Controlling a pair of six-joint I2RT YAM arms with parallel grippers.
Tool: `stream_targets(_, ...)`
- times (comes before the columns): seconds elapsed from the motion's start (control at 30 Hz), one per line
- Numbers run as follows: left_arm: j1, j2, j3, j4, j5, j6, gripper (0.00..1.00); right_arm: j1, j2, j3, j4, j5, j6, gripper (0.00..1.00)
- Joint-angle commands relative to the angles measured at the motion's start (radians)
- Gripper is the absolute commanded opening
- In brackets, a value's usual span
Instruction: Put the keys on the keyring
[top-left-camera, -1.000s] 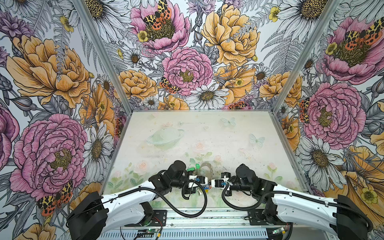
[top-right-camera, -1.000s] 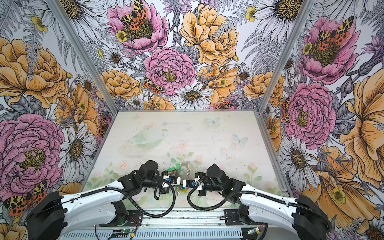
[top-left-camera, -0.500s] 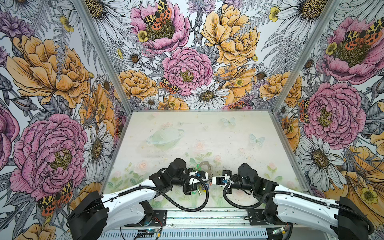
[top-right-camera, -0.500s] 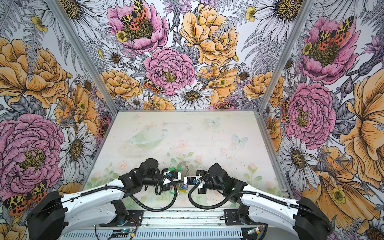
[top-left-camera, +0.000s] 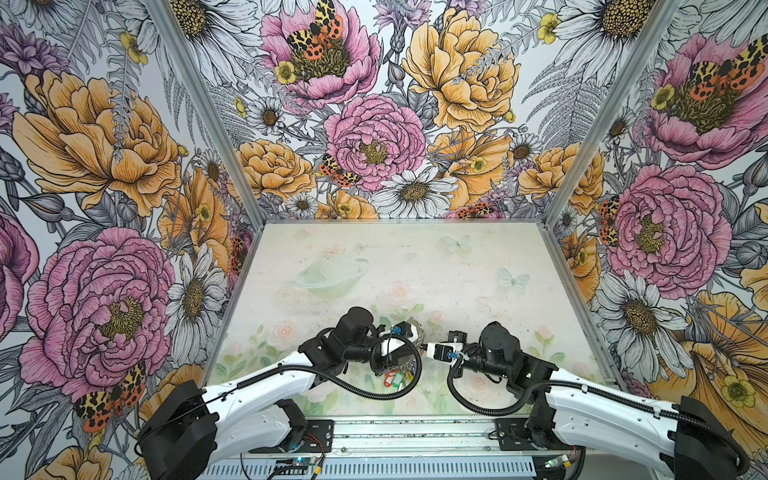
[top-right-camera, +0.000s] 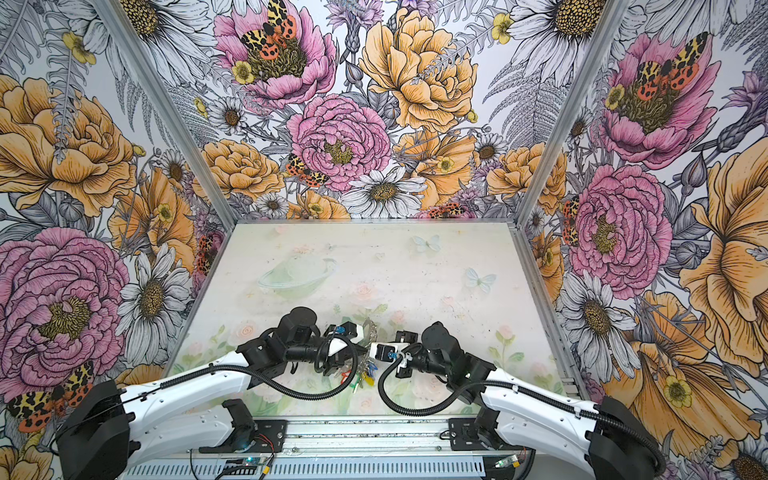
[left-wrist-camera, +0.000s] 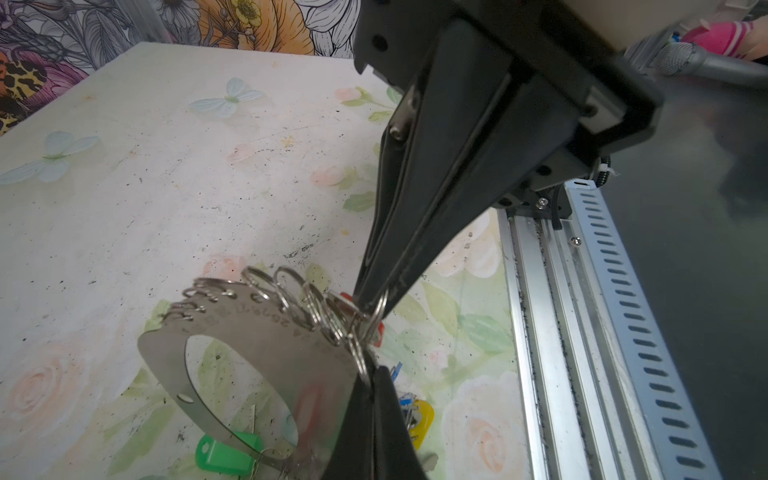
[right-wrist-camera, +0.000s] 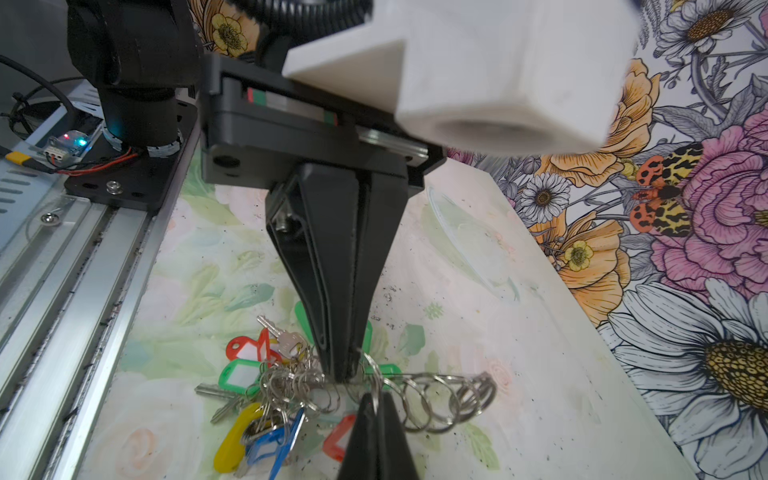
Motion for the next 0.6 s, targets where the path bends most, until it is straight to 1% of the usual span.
stream_targets(0.0,-0.011,0.000,0.059,0.063,0.084,-0.027,0.00,0.004,0.000,0.002,0.070,0.075,-0.034,0.00)
stream_targets(0.37,0.002,-0.024,0.065,0.075,0.026,-0.067,0.00,0.036,0.025,-0.012,0.107,0.236,-0.087,0.00)
stream_targets(0.57,0.018,-0.021,0.079,0.065,0.029,-0.094,0.00,0.041,0.021,-0.018,0.128,0.281,-0.100,0.00)
